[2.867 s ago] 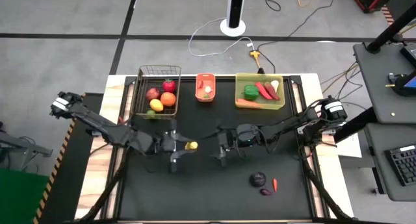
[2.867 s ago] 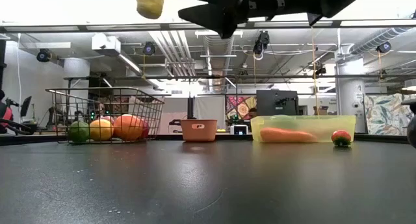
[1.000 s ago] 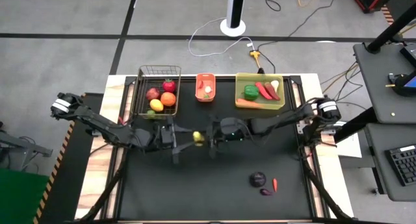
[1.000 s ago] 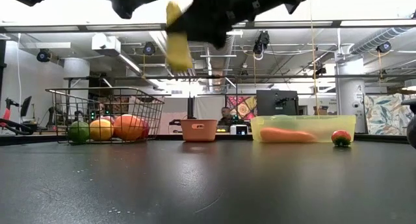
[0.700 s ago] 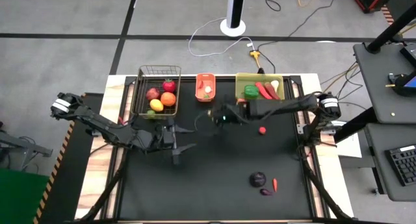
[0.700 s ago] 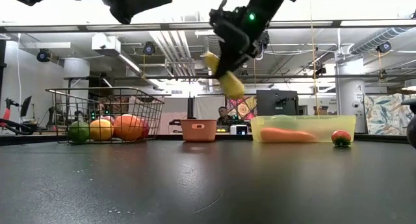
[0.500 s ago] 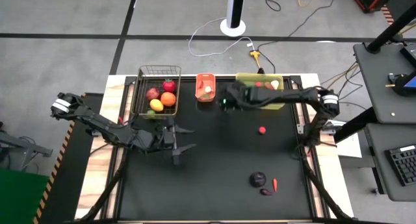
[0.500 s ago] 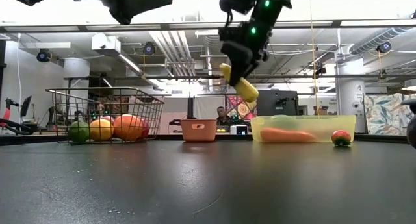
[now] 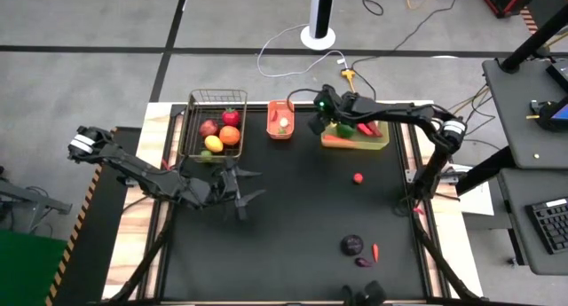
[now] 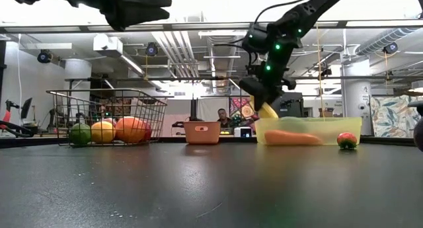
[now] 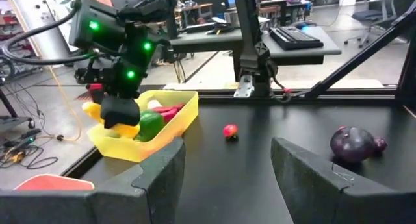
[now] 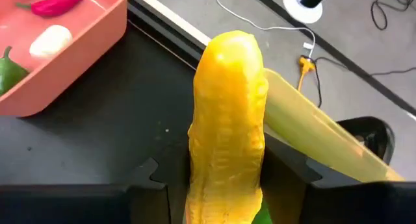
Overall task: Sort produce into baskets
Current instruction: Put the yellow corn into the yellow bin, then put the orange cherry tomato into the wire basket
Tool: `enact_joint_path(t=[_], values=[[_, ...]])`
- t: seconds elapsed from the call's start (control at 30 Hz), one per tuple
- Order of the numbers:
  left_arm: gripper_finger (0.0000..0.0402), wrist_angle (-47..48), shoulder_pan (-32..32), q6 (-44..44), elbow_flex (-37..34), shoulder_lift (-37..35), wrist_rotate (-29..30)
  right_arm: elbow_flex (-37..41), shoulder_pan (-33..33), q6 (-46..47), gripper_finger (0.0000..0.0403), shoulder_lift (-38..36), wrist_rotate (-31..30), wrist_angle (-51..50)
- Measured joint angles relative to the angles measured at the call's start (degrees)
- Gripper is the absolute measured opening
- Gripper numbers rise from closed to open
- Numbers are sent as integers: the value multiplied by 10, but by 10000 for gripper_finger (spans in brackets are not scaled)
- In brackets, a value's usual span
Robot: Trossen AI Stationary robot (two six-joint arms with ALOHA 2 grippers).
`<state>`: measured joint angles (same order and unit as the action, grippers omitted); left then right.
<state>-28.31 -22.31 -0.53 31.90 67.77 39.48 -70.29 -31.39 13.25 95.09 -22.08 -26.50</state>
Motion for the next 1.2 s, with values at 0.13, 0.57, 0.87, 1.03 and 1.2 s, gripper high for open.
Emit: enact_joint_path(t=[0.13,0.57,0.87,1.03,1.2], values=[[210,1,0,0,0,0,1,4,-3,9,166,0,1,14],[210,7,0,0,0,0,2,4,-7,33,203,-2,0,13],[210,31,0,17,0,1,2,-8,17,39,203,-83,51,-87],[210,34,0,15,0,1,1,-8,68,76,203,-152,108,-138],[210,35,1,8,0,1,-13,-8,137,137,203,-211,126,-161]])
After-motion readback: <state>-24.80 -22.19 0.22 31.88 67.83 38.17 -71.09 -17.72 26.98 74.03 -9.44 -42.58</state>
